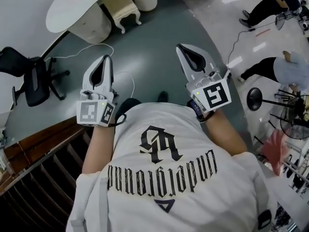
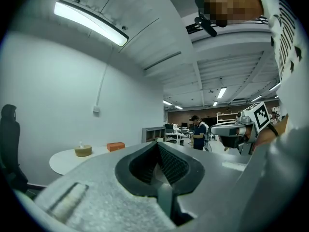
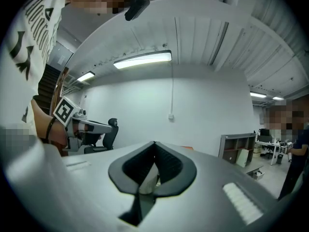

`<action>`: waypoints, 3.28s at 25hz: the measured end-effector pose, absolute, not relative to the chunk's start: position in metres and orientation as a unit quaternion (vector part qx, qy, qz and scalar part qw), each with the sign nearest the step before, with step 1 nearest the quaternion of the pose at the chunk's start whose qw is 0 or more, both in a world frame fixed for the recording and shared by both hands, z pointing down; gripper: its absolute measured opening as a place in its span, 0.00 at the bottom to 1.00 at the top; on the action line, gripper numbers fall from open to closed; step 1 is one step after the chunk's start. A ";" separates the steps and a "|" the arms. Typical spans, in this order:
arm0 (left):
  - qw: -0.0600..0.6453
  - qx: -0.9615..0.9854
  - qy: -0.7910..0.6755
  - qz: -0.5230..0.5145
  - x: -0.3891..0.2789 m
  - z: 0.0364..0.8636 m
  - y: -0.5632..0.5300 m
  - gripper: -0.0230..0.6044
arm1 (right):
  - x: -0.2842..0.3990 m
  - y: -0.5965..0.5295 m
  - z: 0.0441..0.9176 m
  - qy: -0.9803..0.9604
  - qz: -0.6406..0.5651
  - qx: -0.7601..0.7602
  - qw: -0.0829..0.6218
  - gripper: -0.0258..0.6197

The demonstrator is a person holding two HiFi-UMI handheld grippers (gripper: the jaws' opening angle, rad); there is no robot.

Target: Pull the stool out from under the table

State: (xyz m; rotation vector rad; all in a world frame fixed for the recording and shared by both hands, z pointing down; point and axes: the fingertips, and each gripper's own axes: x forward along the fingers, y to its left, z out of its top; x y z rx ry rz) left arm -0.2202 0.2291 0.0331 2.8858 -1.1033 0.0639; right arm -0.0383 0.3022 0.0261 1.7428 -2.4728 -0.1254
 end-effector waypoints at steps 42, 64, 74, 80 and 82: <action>0.021 0.945 -0.326 0.022 -0.107 0.076 -0.075 0.04 | 0.033 -0.013 0.052 -0.841 -0.015 0.536 0.076 0.04; 0.040 0.914 -0.402 0.042 -0.113 0.131 -0.227 0.04 | 0.029 -0.189 0.108 -0.886 0.017 0.452 0.101 0.09; 0.067 0.859 -0.502 0.072 -0.105 0.189 -0.248 0.09 | 0.065 -0.246 0.180 -0.920 0.034 0.369 0.123 0.13; 0.066 0.843 -0.525 0.095 -0.099 0.231 -0.263 0.13 | 0.084 -0.269 0.240 -0.925 0.059 0.347 0.141 0.17; 0.071 0.840 -0.529 0.098 -0.102 0.249 -0.270 0.16 | 0.084 -0.275 0.259 -0.924 0.060 0.348 0.145 0.19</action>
